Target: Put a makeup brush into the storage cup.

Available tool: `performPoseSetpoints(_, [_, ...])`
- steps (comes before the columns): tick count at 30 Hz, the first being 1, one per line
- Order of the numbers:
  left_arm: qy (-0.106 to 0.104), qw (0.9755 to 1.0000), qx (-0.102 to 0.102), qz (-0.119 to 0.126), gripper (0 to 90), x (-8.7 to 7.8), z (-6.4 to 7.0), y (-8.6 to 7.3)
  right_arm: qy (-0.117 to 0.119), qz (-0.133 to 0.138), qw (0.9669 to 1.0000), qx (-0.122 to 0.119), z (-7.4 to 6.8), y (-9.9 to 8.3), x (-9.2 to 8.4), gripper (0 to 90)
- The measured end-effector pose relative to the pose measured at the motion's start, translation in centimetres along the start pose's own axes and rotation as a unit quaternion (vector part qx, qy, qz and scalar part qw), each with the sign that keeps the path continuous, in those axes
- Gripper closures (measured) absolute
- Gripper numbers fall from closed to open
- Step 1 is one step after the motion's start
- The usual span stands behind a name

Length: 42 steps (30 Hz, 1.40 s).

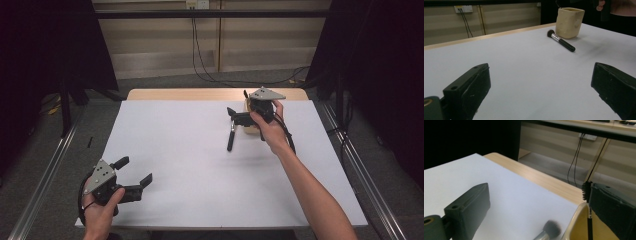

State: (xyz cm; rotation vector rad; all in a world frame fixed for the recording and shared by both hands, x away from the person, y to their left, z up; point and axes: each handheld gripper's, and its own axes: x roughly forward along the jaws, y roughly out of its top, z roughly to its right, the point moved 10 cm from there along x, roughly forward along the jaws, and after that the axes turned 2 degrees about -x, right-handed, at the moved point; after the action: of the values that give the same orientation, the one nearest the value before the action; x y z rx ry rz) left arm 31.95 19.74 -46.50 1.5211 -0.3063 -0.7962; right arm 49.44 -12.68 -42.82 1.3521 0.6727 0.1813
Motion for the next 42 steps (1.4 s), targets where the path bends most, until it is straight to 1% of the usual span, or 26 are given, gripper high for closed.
performPoseSetpoints(5, [0.0, 1.0, 0.001, 0.0, 2.5, 0.0, 0.0, 0.0, 0.022, -0.026, 0.9994, 0.009, -0.3, -0.2, -0.5, 1.2])
performPoseSetpoints(9, [-0.001, 1.0, -0.001, 0.0, 2.5, 0.0, 0.1, 0.0, 0.038, -0.053, 0.9979, 0.005, -0.6, -0.3, -1.0, 1.2])
performPoseSetpoints(11, [0.001, 1.0, -0.002, 0.0, 2.6, 0.0, 0.0, 0.0, 0.044, -0.06, 0.9972, 0.007, -0.7, -0.2, -1.2, 1.2])
performPoseSetpoints(13, [0.0, 1.0, -0.002, 0.0, 2.5, 0.0, 0.0, 0.0, 0.053, -0.076, 0.9956, 0.009, -0.8, -0.3, -1.4, 1.2])
performPoseSetpoints(15, [-0.002, 1.0, -0.001, -0.001, 2.5, 0.0, 0.1, 0.0, 0.057, -0.094, 0.9939, 0.005, -0.8, -0.6, -1.6, 1.8])
performPoseSetpoints(16, [-0.002, 1.0, -0.001, -0.001, 2.5, 0.0, 0.1, 0.0, 0.063, -0.105, 0.9925, 0.005, -0.9, -0.7, -1.7, 2.9])
performPoseSetpoints(18, [-0.002, 1.0, -0.001, -0.001, 2.6, 0.1, 0.1, 0.0, 0.079, -0.128, 0.9886, 0.008, -1.2, -1.0, -1.9, 1.9])
performPoseSetpoints(19, [-0.001, 1.0, -0.001, -0.001, 2.5, 0.1, 0.1, 0.0, 0.082, -0.137, 0.9871, 0.005, -1.2, -1.1, -2.0, 2.1])
performPoseSetpoints(23, [-0.001, 1.0, 0.0, 0.0, 2.5, 0.0, 0.0, 0.0, 0.089, -0.165, 0.9822, 0.006, -1.5, -1.4, -2.1, 3.2])
performPoseSetpoints(25, [-0.001, 1.0, 0.0, -0.001, 2.5, 0.0, 0.0, 0.0, 0.089, -0.183, 0.9791, 0.008, -1.6, -1.8, -2.1, 3.5])
performPoseSetpoints(29, [-0.002, 1.0, 0.0, -0.002, 2.5, 0.1, 0.1, -0.1, 0.094, -0.219, 0.9711, -0.001, -1.6, -2.9, -2.2, 5.9])
performPoseSetpoints(31, [-0.001, 1.0, 0.0, -0.001, 2.5, 0.0, 0.1, -0.1, 0.099, -0.235, 0.9669, 0.001, -1.7, -3.3, -2.2, 6.2])
performPoseSetpoints(32, [-0.002, 1.0, -0.002, 0.0, 2.5, 0.0, 0.1, -0.1, 0.101, -0.241, 0.9654, -0.001, -1.8, -3.5, -2.2, 6.4])
performPoseSetpoints(34, [-0.001, 1.0, -0.002, -0.001, 2.6, 0.0, 0.0, -0.1, 0.107, -0.256, 0.9607, 0.0, -1.9, -4.0, -2.3, 6.7])
performPoseSetpoints(36, [-0.001, 1.0, -0.001, 0.0, 2.5, 0.0, 0.1, -0.1, 0.108, -0.268, 0.9572, 0.005, -1.8, -4.4, -2.2, 7.3])
performPoseSetpoints(39, [0.0, 1.0, -0.003, 0.0, 2.5, 0.0, 0.0, -0.1, 0.109, -0.293, 0.9496, 0.011, -1.8, -5.2, -2.3, 8.3])
performPoseSetpoints(40, [0.0, 1.0, -0.003, -0.001, 2.5, 0.0, 0.0, -0.1, 0.106, -0.306, 0.9461, 0.013, -1.7, -5.5, -2.3, 9.2])
performPoseSetpoints(41, [-0.001, 1.0, -0.003, -0.001, 2.6, 0.0, 0.0, -0.1, 0.109, -0.317, 0.942, 0.011, -1.8, -5.8, -2.3, 9.3])
performPoseSetpoints(42, [-0.001, 1.0, -0.002, -0.001, 2.5, 0.0, 0.0, -0.1, 0.109, -0.325, 0.9394, 0.012, -1.8, -6.1, -2.3, 9.3])
